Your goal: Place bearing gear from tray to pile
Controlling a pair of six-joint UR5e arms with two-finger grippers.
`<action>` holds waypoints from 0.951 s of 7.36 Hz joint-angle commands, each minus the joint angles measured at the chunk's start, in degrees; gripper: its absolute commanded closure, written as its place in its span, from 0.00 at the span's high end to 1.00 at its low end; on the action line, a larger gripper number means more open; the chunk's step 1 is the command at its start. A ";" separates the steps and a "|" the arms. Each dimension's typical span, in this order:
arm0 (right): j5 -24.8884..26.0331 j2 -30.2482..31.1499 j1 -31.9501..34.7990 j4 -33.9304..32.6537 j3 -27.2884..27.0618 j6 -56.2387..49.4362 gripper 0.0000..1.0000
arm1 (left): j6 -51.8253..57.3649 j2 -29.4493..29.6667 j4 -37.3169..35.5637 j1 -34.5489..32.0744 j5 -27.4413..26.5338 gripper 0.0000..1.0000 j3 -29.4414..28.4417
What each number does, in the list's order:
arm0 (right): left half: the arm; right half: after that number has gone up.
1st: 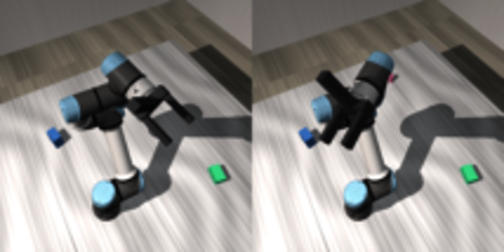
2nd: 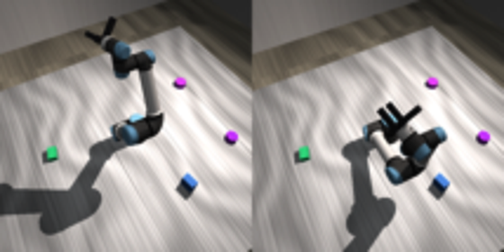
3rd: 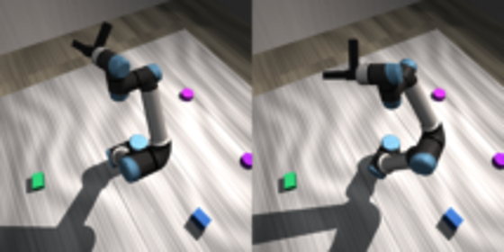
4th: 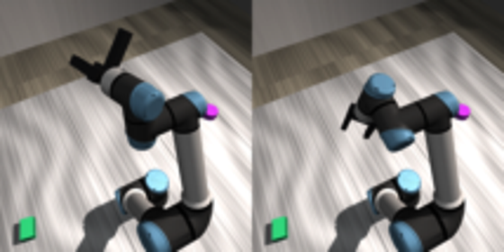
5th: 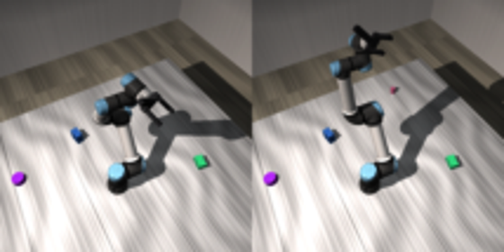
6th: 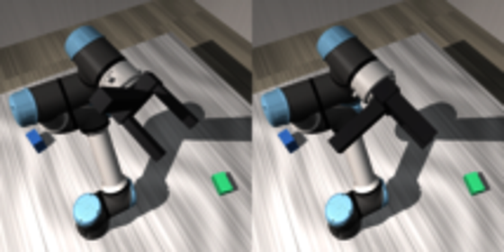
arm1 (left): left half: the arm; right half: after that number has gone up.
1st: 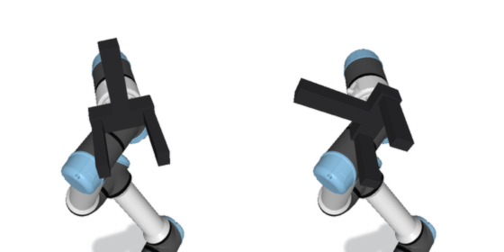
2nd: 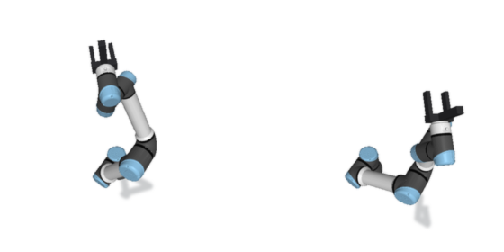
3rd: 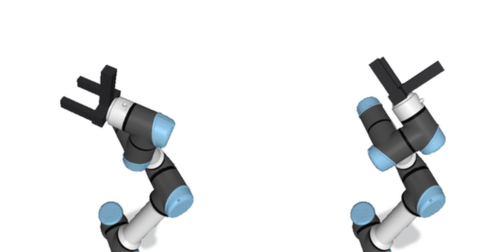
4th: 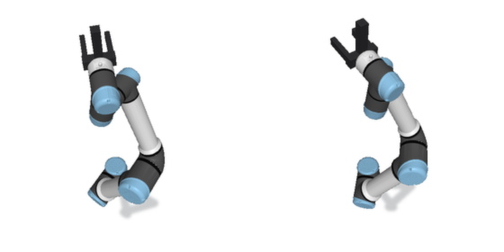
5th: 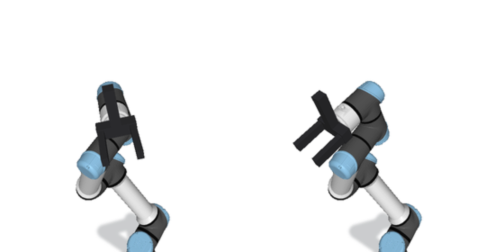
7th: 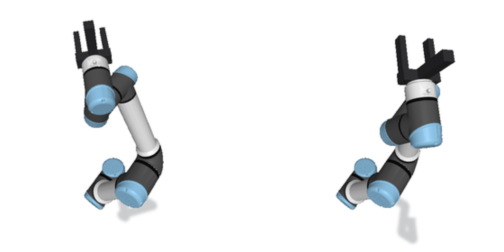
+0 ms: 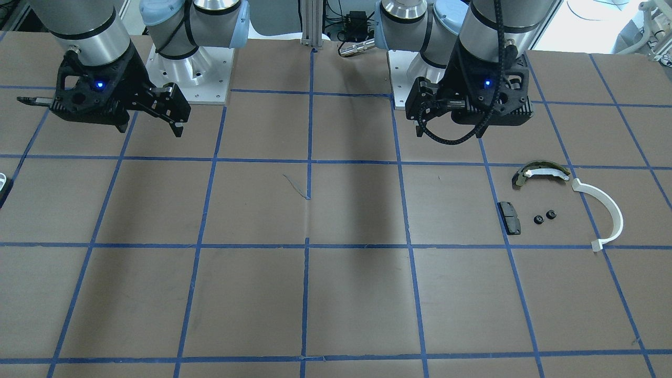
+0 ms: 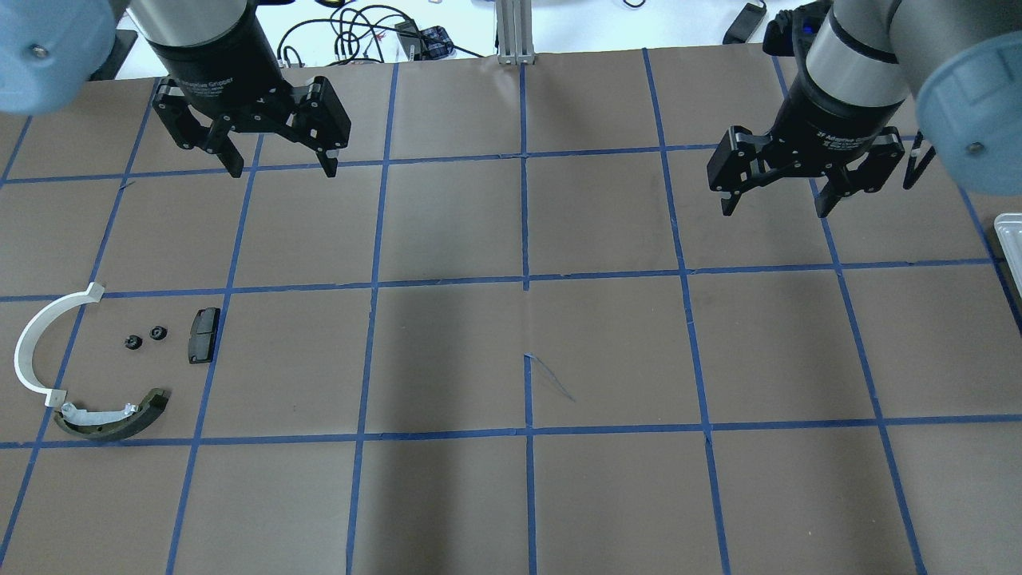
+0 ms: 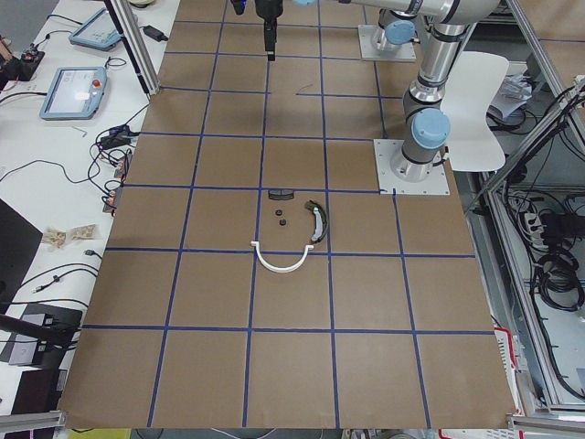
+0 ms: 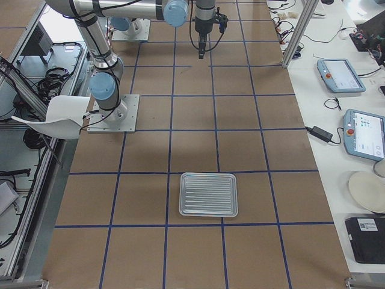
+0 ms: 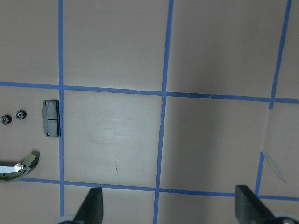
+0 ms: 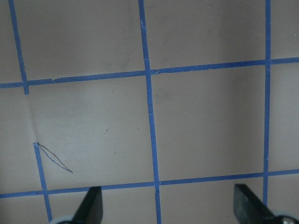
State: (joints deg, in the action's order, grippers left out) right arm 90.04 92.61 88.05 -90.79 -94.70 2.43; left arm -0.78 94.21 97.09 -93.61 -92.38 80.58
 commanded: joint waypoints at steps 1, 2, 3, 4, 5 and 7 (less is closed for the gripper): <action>0.22 0.03 -0.07 0.26 -0.14 0.03 1.00 | 2.10 -1.74 0.12 1.23 0.27 1.00 1.94; 0.14 0.03 -0.07 0.18 -0.05 0.03 1.00 | 2.10 -3.14 0.03 1.67 0.27 1.00 3.78; 0.14 -0.15 0.01 -0.17 -0.57 0.03 1.00 | 1.93 -4.20 -0.40 2.28 0.70 1.00 5.71; 0.23 0.03 -0.07 0.17 -0.06 0.03 1.00 | 1.84 -4.99 -1.97 2.81 1.75 1.00 7.21; 0.40 0.03 0.01 0.26 -0.49 0.03 1.00 | 1.92 -5.70 -3.81 2.99 1.76 1.00 8.44; 0.31 0.12 0.01 0.27 -0.05 0.29 1.00 | 1.84 -6.23 -4.71 2.99 1.85 1.00 8.55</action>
State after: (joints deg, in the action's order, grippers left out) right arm 90.39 92.66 88.02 -90.52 -94.78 2.56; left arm 1.16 88.37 92.97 -90.67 -90.60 88.99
